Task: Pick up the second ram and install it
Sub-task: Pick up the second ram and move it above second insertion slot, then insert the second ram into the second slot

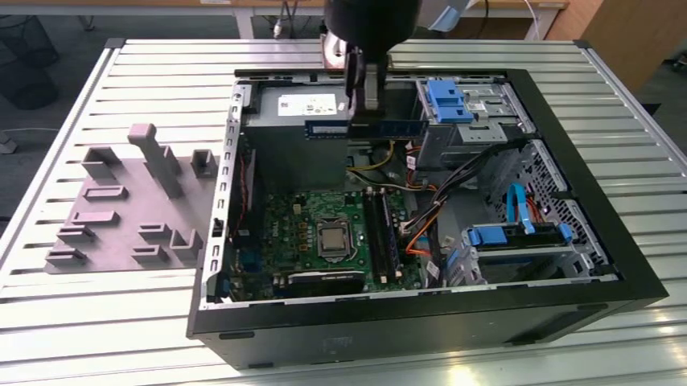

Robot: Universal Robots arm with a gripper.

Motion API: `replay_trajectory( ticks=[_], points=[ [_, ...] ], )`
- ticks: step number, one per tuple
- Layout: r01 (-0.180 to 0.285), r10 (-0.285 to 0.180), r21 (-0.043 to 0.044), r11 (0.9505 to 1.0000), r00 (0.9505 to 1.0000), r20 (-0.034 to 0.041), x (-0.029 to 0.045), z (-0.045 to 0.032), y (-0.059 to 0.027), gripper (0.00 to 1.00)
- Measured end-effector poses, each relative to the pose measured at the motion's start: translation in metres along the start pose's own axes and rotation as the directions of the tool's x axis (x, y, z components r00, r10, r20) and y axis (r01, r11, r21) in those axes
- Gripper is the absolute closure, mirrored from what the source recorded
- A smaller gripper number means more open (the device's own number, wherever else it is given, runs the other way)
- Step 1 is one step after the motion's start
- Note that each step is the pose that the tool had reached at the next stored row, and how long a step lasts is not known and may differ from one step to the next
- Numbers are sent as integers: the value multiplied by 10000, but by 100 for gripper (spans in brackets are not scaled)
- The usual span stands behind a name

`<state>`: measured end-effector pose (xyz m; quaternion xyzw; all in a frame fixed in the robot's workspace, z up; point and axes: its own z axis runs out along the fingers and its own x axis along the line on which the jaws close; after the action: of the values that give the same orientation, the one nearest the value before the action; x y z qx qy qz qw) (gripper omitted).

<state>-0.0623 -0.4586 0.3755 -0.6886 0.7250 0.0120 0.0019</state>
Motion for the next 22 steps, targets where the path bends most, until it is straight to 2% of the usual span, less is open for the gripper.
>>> replay_trajectory(
  ticks=[9, 22],
  points=[
    [-17, 17, 1, 10000, 10000, 0, -9, -3, -196, 86],
    [-31, 31, 1, 10000, 10000, 1, -10, -3, -196, 86]
  ],
)
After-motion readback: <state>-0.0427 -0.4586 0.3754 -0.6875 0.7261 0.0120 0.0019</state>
